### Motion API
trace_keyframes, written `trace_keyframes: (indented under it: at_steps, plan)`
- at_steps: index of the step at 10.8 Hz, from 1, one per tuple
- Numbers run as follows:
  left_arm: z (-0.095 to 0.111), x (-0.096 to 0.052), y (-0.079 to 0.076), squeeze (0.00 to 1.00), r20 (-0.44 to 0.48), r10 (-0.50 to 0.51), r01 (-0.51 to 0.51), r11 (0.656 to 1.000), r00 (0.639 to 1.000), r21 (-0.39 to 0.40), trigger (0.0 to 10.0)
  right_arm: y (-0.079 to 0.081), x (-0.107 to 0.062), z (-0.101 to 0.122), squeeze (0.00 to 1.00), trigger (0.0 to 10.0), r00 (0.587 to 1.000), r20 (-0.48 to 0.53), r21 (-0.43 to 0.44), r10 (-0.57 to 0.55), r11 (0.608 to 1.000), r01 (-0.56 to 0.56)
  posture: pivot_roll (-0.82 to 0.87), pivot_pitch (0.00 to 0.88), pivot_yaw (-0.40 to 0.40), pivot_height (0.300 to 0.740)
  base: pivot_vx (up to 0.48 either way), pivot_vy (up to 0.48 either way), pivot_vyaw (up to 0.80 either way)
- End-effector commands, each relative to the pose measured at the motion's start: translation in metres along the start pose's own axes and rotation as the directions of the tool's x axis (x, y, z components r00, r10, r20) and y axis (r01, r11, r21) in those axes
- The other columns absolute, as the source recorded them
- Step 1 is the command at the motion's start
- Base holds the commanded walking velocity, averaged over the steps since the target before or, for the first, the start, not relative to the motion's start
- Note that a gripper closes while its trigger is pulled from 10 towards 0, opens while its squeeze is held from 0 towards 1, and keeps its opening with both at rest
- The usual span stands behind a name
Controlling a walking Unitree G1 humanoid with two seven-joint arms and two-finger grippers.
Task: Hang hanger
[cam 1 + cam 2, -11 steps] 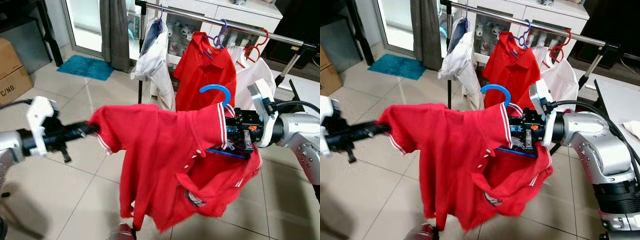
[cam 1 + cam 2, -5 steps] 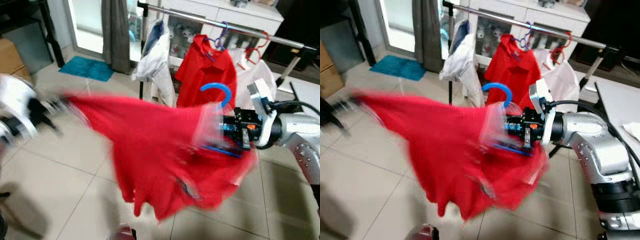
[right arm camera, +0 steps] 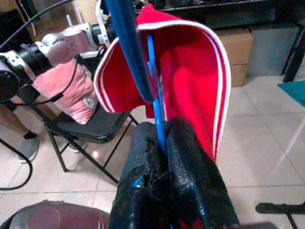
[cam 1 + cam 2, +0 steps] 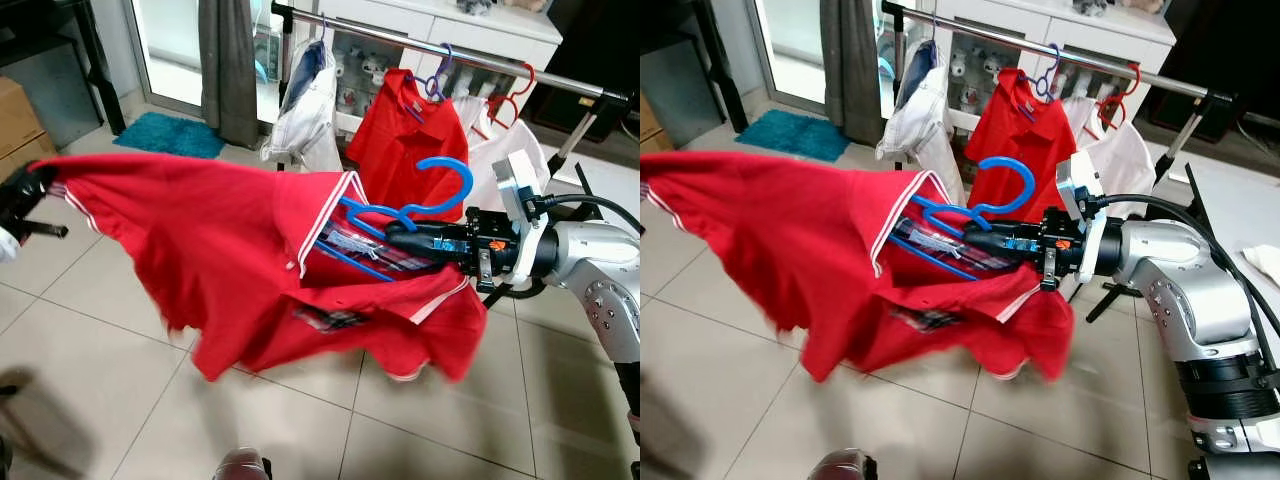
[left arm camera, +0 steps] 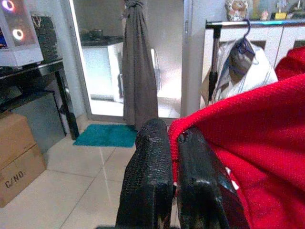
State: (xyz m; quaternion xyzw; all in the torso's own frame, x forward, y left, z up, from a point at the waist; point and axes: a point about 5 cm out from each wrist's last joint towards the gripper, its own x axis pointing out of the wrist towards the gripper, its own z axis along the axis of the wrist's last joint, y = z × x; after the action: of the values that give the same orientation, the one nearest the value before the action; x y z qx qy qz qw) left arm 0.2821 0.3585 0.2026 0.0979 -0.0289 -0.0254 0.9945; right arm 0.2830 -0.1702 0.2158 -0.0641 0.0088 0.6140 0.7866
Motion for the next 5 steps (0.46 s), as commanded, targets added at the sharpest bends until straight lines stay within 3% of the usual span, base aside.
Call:
trace_keyframes:
  at_steps: [1, 2, 3, 5]
  plan:
    - [-0.003, 0.0, -0.003, 0.0, -0.017, 0.0, 0.0, 1.0, 1.0, 0.014, 0.0, -0.004, -0.009, 0.005, 0.0, 10.0, 0.999, 0.007, -0.023, -0.037, 0.999, 0.037, 0.14, 0.0, -0.069, 0.74, 0.0, 0.0, 0.0]
    - [-0.004, 0.005, -0.012, 0.0, -0.024, -0.04, 0.041, 0.999, 0.999, 0.023, 10.0, -0.004, -0.009, 0.005, 0.0, 10.0, 0.999, 0.007, -0.023, -0.038, 0.999, 0.038, 0.14, 0.0, -0.069, 0.74, 0.0, 0.0, 0.0]
    - [0.002, 0.009, -0.016, 1.0, 0.007, -0.072, 0.072, 0.997, 0.997, 0.009, 10.0, -0.004, -0.009, 0.005, 0.0, 10.0, 0.999, 0.006, -0.023, -0.04, 0.999, 0.04, 0.14, 0.0, -0.066, 0.74, 0.0, 0.0, 0.0]
    - [0.005, 0.01, -0.02, 1.0, 0.008, -0.139, 0.139, 0.99, 0.99, 0.01, 10.0, -0.004, -0.009, 0.004, 0.0, 10.0, 0.999, 0.003, -0.018, -0.046, 0.999, 0.046, 0.14, 0.0, -0.062, 0.74, 0.0, 0.0, 0.0]
